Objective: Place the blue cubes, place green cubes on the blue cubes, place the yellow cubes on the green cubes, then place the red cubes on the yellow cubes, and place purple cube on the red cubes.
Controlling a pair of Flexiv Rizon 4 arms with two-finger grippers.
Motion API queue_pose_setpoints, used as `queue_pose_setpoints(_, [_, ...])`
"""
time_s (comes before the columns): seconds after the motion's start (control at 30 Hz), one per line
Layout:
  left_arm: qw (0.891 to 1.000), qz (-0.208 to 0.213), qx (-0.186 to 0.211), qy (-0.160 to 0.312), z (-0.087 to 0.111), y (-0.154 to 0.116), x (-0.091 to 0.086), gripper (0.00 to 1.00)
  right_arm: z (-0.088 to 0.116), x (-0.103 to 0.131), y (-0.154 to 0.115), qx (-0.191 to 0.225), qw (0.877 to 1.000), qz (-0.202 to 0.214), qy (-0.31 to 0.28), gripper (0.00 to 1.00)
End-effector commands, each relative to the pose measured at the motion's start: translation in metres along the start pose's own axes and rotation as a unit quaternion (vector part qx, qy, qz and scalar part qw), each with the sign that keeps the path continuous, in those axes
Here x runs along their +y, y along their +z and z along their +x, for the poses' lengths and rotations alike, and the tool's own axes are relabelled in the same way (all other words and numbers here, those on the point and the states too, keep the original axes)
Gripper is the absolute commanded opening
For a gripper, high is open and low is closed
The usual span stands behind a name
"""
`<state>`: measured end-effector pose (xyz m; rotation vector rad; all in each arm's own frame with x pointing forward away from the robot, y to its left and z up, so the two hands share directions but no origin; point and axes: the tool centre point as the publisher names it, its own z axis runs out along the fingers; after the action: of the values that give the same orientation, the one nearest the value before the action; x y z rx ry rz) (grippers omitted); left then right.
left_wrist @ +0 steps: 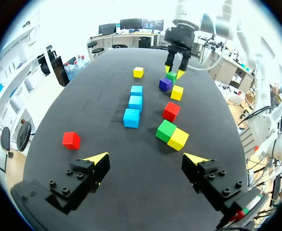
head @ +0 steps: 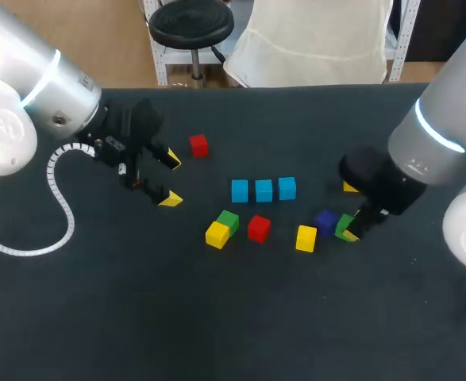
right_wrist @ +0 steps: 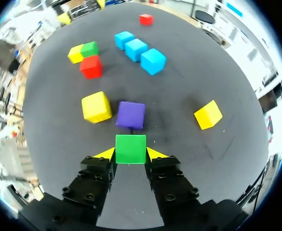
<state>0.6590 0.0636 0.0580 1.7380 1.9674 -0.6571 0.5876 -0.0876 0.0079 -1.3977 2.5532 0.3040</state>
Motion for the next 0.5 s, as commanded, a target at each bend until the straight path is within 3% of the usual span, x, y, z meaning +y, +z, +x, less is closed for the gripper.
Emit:
queue_pose_setpoints(0.03, [1.0,0.0,-0.002,0.002,0.001,0.0,0.0,1.0,-0.002,-0.003,-0.026,0.032,0.994,-0.039,-0.092,0.0])
queue_pose_setpoints(0.2, [1.0,0.0,-0.002,0.002,0.001,0.0,0.0,1.0,-0.003,-0.004,-0.033,0.09,0.972,-0.06,-0.207,0.0])
queue_pose_setpoints(0.33, [1.0,0.0,-0.002,0.002,0.001,0.0,0.0,1.0,-0.003,-0.003,-0.038,0.067,0.955,-0.117,-0.264,0.0])
queue_pose_setpoints(0.5, [1.0,0.0,-0.002,0.002,0.001,0.0,0.0,1.0,-0.003,-0.003,-0.039,0.06,0.955,-0.125,-0.263,0.0])
